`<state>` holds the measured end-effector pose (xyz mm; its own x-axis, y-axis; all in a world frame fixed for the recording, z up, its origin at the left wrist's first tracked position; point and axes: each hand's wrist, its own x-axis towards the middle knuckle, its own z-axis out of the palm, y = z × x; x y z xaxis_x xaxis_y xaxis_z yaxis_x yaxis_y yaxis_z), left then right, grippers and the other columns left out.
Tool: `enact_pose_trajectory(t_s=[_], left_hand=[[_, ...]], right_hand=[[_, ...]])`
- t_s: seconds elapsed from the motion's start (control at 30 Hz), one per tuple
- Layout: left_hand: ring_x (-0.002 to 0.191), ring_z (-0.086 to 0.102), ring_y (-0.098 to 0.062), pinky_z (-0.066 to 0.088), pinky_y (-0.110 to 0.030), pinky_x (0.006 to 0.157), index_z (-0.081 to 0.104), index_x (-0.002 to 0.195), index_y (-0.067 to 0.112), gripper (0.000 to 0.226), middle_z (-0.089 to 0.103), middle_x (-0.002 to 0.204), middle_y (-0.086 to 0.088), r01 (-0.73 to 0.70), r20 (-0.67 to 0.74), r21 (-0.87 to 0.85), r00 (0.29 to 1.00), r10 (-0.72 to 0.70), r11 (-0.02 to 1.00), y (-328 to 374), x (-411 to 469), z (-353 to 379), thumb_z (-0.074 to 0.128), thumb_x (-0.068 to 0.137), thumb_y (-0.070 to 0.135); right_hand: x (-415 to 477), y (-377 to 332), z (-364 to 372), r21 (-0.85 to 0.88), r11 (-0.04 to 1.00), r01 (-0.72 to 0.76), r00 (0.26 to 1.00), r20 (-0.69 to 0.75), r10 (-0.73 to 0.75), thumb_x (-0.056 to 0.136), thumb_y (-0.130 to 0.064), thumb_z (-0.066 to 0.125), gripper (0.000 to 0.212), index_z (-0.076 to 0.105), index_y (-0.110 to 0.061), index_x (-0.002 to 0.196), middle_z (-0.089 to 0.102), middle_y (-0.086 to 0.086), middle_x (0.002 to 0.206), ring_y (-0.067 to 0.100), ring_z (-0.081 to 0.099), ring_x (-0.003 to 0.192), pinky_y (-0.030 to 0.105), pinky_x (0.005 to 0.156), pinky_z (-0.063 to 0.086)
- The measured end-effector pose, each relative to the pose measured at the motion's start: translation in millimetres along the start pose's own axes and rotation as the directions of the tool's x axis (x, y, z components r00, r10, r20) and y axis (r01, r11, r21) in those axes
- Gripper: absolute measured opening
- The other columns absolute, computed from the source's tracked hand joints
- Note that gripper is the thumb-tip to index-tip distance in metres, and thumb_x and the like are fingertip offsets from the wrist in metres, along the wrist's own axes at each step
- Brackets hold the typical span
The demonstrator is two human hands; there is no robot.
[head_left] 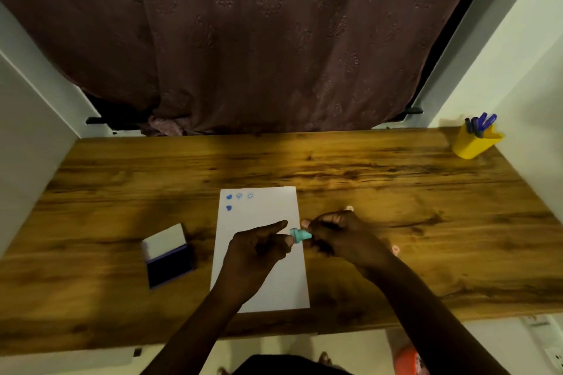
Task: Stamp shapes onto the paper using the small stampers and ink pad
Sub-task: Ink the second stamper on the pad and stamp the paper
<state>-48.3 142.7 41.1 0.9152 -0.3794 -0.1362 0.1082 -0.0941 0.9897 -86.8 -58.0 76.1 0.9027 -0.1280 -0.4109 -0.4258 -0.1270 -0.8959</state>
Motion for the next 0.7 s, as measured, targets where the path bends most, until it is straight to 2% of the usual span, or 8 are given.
enact_pose_trajectory(t_s=[0.13, 0.23, 0.3, 0.37, 0.47, 0.53, 0.6, 0.7], left_hand=[[0.097, 0.078, -0.017, 0.062, -0.044, 0.092, 0.078, 0.107, 0.022, 0.033, 0.082, 0.103, 0.003, -0.014, -0.060, 0.036, 0.998, 0.016, 0.999, -2.9, -7.0, -25.1, 0.080, 0.080, 0.002], [0.110, 0.074, -0.011, 0.059, -0.031, 0.098, 0.078, 0.115, 0.014, 0.034, 0.079, 0.116, 0.002, -0.073, -0.088, 0.121, 0.993, 0.083, 0.990, -6.5, -13.0, -43.8, 0.081, 0.082, 0.006], [0.109, 0.073, -0.002, 0.057, -0.019, 0.095, 0.079, 0.114, 0.018, 0.032, 0.080, 0.114, 0.011, -0.089, -0.095, 0.170, 0.990, 0.106, 0.981, -8.6, -17.4, -54.4, 0.081, 0.083, 0.011], [0.102, 0.074, 0.001, 0.057, -0.013, 0.088, 0.080, 0.110, 0.025, 0.029, 0.080, 0.106, 0.019, -0.077, -0.102, 0.186, 0.990, 0.098, 0.979, -11.0, -21.6, -66.2, 0.081, 0.084, 0.014], [0.088, 0.078, -0.008, 0.062, -0.019, 0.077, 0.078, 0.101, 0.040, 0.027, 0.082, 0.092, 0.017, -0.030, -0.141, 0.165, 0.989, 0.054, 0.986, -13.3, -27.6, -84.4, 0.079, 0.086, 0.017], [0.084, 0.079, -0.015, 0.064, -0.030, 0.078, 0.080, 0.093, 0.045, 0.029, 0.082, 0.089, 0.009, -0.001, -0.187, 0.127, 0.982, 0.025, 0.992, -16.8, -30.9, -98.9, 0.079, 0.086, 0.016], [0.089, 0.079, -0.018, 0.064, -0.037, 0.085, 0.081, 0.092, 0.039, 0.029, 0.082, 0.091, 0.004, 0.016, -0.233, 0.079, 0.972, 0.002, 0.997, -22.7, -34.8, -115.0, 0.080, 0.085, 0.012], [0.102, 0.076, -0.009, 0.061, -0.036, 0.095, 0.074, 0.107, 0.018, 0.028, 0.082, 0.099, 0.007, 0.045, -0.292, -0.016, 0.955, -0.048, 0.999, -29.0, -43.8, -138.4, 0.080, 0.083, 0.004]], right_hand=[[7.9, -3.0, 30.7, 0.015, 1.000, -0.013, 0.999, 0.051, 0.013, 0.090, -0.046, 0.070, 0.029, 0.080, -0.019, 0.092, 0.080, 0.005, 0.084, 0.008, 0.070, 0.064, 0.018, 0.059, 0.054], [15.2, -7.8, 53.6, -0.011, 0.997, -0.082, 0.994, 0.076, 0.083, 0.090, -0.048, 0.068, 0.037, 0.077, -0.013, 0.098, 0.080, 0.008, 0.084, 0.010, 0.070, 0.063, 0.021, 0.061, 0.055], [18.3, -9.4, 67.7, -0.022, 0.993, -0.114, 0.988, 0.101, 0.116, 0.090, -0.047, 0.069, 0.038, 0.076, -0.011, 0.098, 0.080, 0.008, 0.081, 0.010, 0.070, 0.060, 0.021, 0.059, 0.056], [20.8, -10.6, 80.2, -0.027, 0.995, -0.101, 0.986, 0.130, 0.103, 0.090, -0.042, 0.071, 0.031, 0.076, -0.012, 0.095, 0.079, 0.007, 0.080, 0.011, 0.070, 0.062, 0.021, 0.061, 0.055], [24.7, -14.3, 94.6, -0.010, 0.999, -0.033, 0.979, 0.198, 0.035, 0.090, -0.031, 0.074, 0.018, 0.079, -0.016, 0.098, 0.079, 0.006, 0.088, 0.015, 0.073, 0.073, 0.022, 0.070, 0.057], [29.1, -17.2, 105.7, -0.015, 1.000, 0.022, 0.969, 0.247, -0.018, 0.090, -0.026, 0.075, 0.015, 0.080, -0.020, 0.102, 0.079, 0.005, 0.093, 0.018, 0.075, 0.084, 0.024, 0.074, 0.059], [34.4, -20.2, 119.6, -0.037, 0.997, 0.064, 0.965, 0.256, -0.052, 0.088, -0.025, 0.077, 0.016, 0.080, -0.024, 0.104, 0.079, 0.002, 0.097, 0.020, 0.075, 0.091, 0.027, 0.079, 0.062], [45.7, -22.8, 142.7, -0.109, 0.987, 0.120, 0.966, 0.241, -0.091, 0.085, -0.023, 0.080, 0.021, 0.079, -0.026, 0.106, 0.078, -0.004, 0.102, 0.016, 0.074, 0.094, 0.028, 0.080, 0.063]])
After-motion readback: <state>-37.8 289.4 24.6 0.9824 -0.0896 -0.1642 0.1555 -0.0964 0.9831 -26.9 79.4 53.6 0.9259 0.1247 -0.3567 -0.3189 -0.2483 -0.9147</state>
